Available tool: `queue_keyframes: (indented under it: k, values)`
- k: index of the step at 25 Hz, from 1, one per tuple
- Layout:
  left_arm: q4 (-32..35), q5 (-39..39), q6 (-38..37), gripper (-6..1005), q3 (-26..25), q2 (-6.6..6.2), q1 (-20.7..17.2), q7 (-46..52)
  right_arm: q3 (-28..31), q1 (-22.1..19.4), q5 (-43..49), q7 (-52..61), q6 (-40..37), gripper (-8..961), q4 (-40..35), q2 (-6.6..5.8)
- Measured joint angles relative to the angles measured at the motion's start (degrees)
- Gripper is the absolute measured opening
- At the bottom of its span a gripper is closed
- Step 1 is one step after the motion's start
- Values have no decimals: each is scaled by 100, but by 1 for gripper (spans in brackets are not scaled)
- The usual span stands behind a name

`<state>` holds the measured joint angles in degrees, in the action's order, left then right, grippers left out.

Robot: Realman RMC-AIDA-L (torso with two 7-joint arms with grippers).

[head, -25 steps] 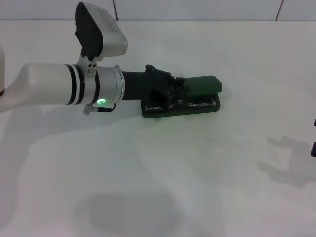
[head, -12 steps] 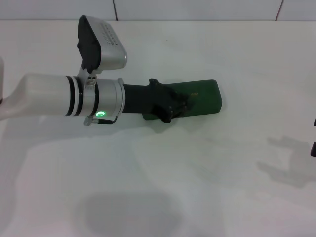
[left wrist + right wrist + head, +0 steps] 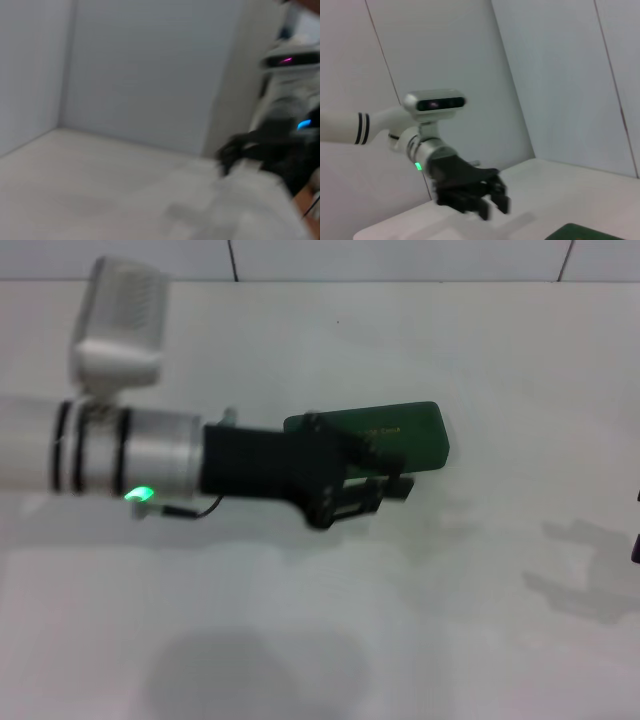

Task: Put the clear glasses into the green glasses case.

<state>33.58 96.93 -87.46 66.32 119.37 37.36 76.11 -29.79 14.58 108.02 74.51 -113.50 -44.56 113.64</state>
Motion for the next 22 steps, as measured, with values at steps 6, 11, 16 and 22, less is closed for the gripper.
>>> queue_keyframes:
  k: [6, 11, 16, 22]
  values:
    - [339, -668, -1144, 354, -37, -131, -1096, -486, -177, 221, 0, -161, -5, 745, 23, 84]
    - [264, -768, -1299, 546, -43, -294, -1468, -192, -600, 482, 3, -418, 129, 747, 92, 150]
    - [10, -751, -1600, 655, -19, -372, -1483, -127, -920, 832, -29, -533, 146, 747, 292, 176]
    - [-28, -739, -1714, 783, -21, -345, -1520, -315, -1281, 954, -210, -593, 112, 746, 334, 211]
